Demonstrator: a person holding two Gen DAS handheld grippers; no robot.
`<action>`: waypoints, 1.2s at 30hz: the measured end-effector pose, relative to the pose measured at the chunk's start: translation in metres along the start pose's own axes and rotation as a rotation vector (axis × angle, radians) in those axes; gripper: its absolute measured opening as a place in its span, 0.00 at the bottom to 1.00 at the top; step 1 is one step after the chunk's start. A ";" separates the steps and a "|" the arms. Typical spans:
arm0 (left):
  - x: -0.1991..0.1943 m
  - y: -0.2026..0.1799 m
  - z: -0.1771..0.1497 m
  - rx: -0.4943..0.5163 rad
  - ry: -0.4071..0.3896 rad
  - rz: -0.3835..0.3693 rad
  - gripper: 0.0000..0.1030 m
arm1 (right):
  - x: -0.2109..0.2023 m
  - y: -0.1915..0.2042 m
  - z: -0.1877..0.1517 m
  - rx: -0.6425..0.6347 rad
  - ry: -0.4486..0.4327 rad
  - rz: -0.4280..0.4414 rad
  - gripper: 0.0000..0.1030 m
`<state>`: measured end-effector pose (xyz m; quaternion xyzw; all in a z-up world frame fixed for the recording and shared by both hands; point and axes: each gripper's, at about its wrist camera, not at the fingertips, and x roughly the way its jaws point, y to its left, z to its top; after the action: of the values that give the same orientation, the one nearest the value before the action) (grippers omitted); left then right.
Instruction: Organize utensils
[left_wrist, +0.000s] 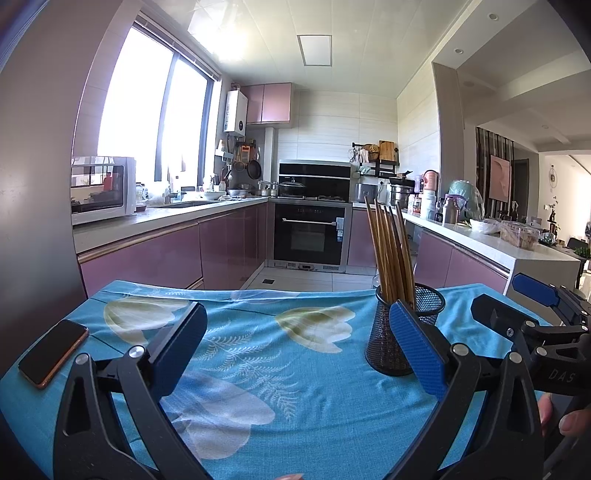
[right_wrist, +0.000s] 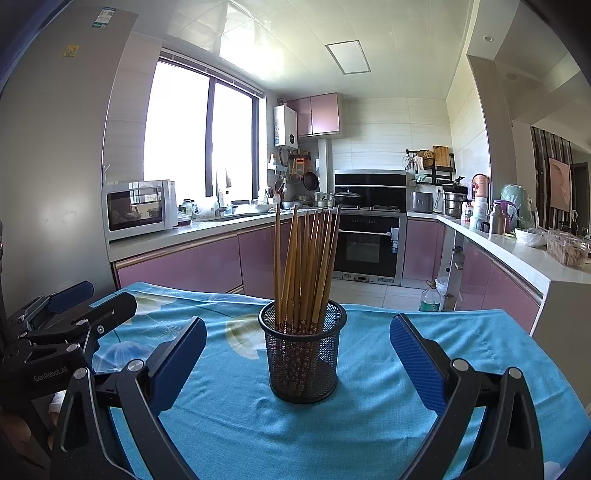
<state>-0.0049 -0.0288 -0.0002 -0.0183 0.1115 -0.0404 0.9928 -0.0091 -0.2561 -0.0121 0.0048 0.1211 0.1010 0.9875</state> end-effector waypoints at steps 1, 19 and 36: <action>0.000 0.000 0.000 0.000 0.000 -0.001 0.95 | 0.000 0.000 0.000 0.001 0.000 0.000 0.93; 0.002 -0.001 -0.003 0.002 0.008 0.002 0.95 | 0.003 -0.001 -0.001 0.002 0.010 0.003 0.93; 0.003 -0.002 -0.004 0.008 0.005 0.004 0.94 | 0.003 -0.002 -0.001 0.005 0.010 0.001 0.93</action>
<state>-0.0034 -0.0307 -0.0043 -0.0141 0.1137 -0.0390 0.9926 -0.0062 -0.2578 -0.0133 0.0069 0.1265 0.1014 0.9867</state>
